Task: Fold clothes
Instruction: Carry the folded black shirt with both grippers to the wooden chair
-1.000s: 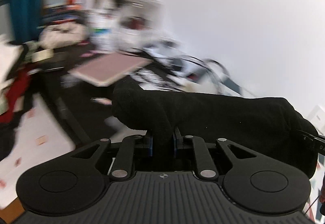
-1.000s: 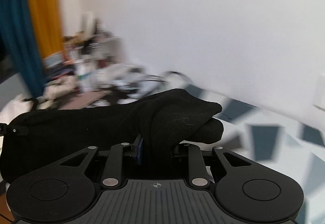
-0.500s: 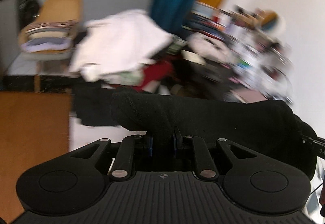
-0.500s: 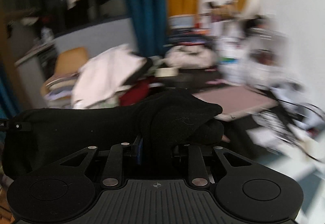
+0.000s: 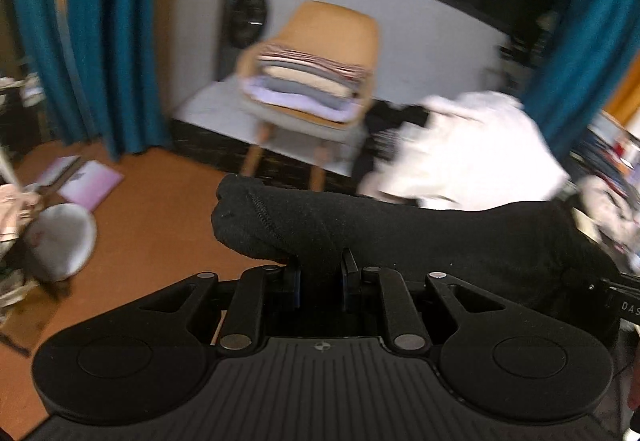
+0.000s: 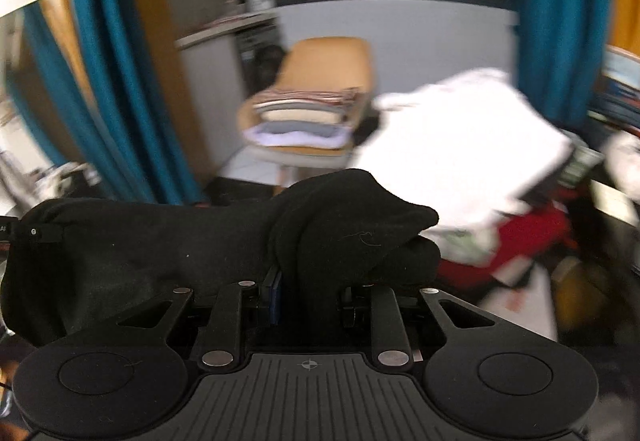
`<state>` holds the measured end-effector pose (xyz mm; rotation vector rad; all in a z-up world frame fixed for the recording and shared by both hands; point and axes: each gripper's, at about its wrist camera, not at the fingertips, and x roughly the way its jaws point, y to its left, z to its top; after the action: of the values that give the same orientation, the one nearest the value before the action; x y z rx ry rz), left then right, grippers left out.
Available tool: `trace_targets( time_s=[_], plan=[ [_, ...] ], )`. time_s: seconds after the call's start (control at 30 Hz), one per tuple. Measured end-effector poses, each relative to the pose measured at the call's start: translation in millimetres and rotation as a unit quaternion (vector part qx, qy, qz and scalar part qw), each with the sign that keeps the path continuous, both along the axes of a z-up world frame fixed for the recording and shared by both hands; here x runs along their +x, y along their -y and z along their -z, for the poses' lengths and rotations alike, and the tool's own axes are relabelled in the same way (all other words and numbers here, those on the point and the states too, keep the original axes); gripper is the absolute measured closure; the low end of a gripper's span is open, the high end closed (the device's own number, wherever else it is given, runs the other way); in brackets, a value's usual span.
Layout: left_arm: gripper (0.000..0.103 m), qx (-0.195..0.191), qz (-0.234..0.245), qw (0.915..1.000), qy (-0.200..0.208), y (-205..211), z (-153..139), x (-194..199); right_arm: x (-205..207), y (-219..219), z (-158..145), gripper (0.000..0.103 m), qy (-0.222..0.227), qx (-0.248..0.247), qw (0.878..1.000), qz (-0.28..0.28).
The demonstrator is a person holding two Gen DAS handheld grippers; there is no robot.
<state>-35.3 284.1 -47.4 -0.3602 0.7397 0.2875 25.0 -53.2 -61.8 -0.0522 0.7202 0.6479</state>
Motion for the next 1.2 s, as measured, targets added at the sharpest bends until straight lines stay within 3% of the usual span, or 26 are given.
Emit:
trace_targets(
  time_s=[0.2, 0.4, 0.6, 0.83, 1.2],
  plan=[
    [0.086, -0.004, -0.074, 0.9970, -0.023, -85, 12, 12, 50, -110, 9, 0.082, -0.017, 0.007, 0.997, -0.071],
    [0.086, 0.016, -0.088, 0.9953, -0.035, -164, 26, 85, 126, -200, 26, 0.082, -0.026, 0.026, 0.995, -0.092],
    [0.086, 0.015, -0.054, 0.9966, -0.060, -243, 17, 205, 232, -262, 26, 0.082, -0.053, 0.043, 0.997, -0.047],
    [0.086, 0.019, -0.010, 0.9993, -0.029, -295, 4, 321, 334, -308, 9, 0.082, -0.039, 0.038, 0.998, -0.004],
    [0.086, -0.015, 0.084, 0.9961, -0.019, -392, 36, 509, 489, -387, 30, 0.082, -0.042, 0.018, 0.994, 0.097]
  ],
)
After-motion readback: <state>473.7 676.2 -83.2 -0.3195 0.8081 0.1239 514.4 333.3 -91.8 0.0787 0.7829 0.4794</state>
